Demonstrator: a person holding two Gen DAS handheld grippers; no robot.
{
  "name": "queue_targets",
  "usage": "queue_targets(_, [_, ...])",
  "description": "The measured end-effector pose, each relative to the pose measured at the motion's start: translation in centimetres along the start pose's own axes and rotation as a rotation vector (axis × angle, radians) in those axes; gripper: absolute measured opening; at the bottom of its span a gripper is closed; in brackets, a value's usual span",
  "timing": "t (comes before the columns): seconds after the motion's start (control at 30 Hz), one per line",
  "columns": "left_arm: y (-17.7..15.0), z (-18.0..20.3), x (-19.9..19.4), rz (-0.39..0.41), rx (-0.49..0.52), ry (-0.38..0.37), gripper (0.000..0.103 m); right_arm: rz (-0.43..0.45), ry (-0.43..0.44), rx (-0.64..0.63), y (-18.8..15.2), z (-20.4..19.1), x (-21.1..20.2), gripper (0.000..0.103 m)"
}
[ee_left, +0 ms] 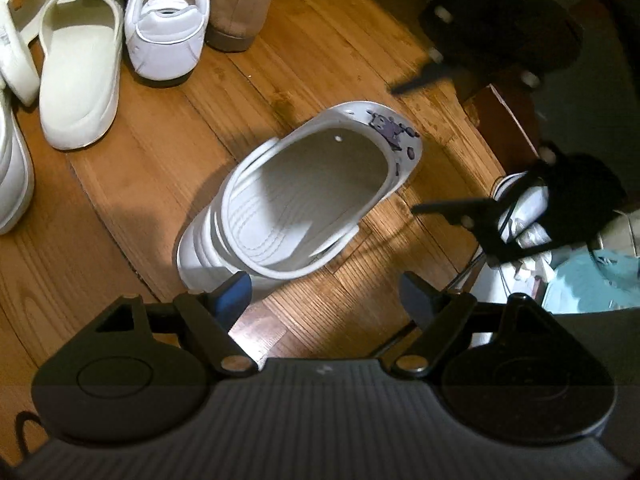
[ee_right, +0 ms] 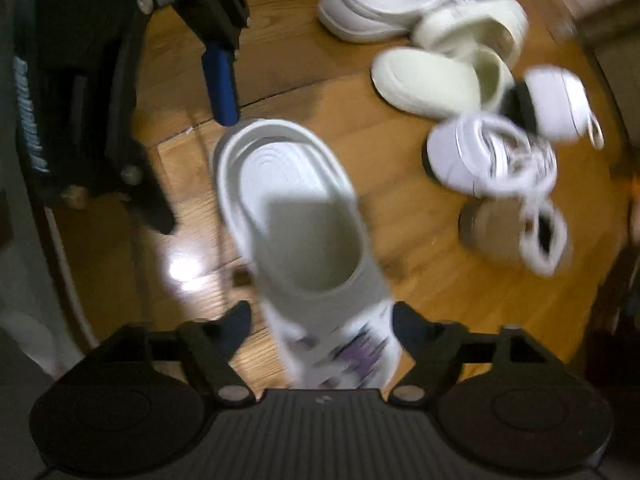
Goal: Organize scattered shoes
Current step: 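Carry the clog with the right tool and set it on the floor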
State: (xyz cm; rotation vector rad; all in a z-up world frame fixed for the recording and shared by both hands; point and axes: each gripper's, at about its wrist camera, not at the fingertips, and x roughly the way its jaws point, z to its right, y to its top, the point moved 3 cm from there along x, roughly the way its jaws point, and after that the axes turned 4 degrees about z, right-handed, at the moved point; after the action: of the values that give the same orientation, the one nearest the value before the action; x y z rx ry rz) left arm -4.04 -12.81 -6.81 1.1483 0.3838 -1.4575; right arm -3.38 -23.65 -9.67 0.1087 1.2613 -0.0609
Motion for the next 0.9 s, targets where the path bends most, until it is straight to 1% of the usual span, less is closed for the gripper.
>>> queue_targets(0.07, [0.2, -0.2, 0.0, 0.000, -0.007, 0.024, 0.081, -0.006, 0.026, -0.082, -0.3, 0.4, 2.4, 0.082])
queue_targets(0.13, [0.5, -0.4, 0.0, 0.000, -0.015, 0.044, 0.081, 0.019, 0.061, -0.098, -0.8, 0.2, 3.6, 0.083])
queue_targets(0.17, [0.7, -0.5, 0.0, 0.001, -0.016, 0.049, 0.081, 0.028, 0.069, -0.096, -1.1, 0.0, 3.9, 0.084])
queue_targets(0.2, [0.8, -0.6, 0.0, 0.007, -0.018, 0.049, 0.081, 0.047, 0.080, -0.084, -1.5, -0.2, 4.9, 0.090])
queue_targets(0.23, [0.9, -0.6, -0.1, 0.013, -0.020, 0.048, 0.081, 0.055, 0.077, -0.079, -1.6, -0.3, 5.0, 0.091])
queue_targets(0.3, [1.0, -0.8, -0.1, 0.015, -0.017, 0.055, 0.081, 0.105, 0.052, -0.057, -2.1, -0.7, 5.7, 0.097])
queue_targets(0.37, [1.0, -1.0, 0.0, 0.015, -0.010, 0.076, 0.081, 0.152, 0.041, -0.024, -2.8, -0.8, 6.1, 0.096])
queue_targets(0.4, [1.0, -1.1, 0.1, 0.016, -0.008, 0.084, 0.081, 0.154, 0.036, -0.001, -2.9, -0.8, 5.9, 0.094])
queue_targets(0.47, [1.2, -1.1, 0.3, 0.019, -0.007, 0.088, 0.081, 0.149, 0.028, 0.081, -3.1, -0.6, 5.4, 0.093])
queue_targets(0.53, [1.4, -0.9, 0.4, 0.022, -0.005, 0.081, 0.081, 0.133, 0.028, 0.259, -4.0, 0.3, 4.9, 0.090])
queue_targets(0.63, [1.5, -0.3, 0.6, 0.029, 0.003, 0.064, 0.081, 0.091, -0.011, 0.450, -5.3, 1.2, 4.6, 0.090])
queue_targets(0.67, [1.6, -0.1, 0.8, 0.030, 0.006, 0.061, 0.081, 0.082, -0.023, 0.490, -5.6, 1.5, 4.6, 0.089])
queue_targets(0.73, [1.7, 0.4, 1.0, 0.033, 0.015, 0.056, 0.081, 0.046, -0.071, 0.650, -7.7, 2.3, 3.9, 0.089])
queue_targets(0.8, [1.7, 0.9, 1.2, 0.034, 0.024, 0.049, 0.081, 0.020, -0.095, 0.712, -8.5, 2.8, 3.8, 0.089])
queue_targets(0.87, [1.7, 1.4, 1.4, 0.033, 0.038, 0.047, 0.081, -0.024, -0.137, 0.796, -10.4, 3.4, 3.7, 0.089])
queue_targets(0.9, [1.8, 1.7, 1.5, 0.032, 0.046, 0.047, 0.081, -0.065, -0.171, 0.845, -11.9, 3.9, 3.8, 0.089])
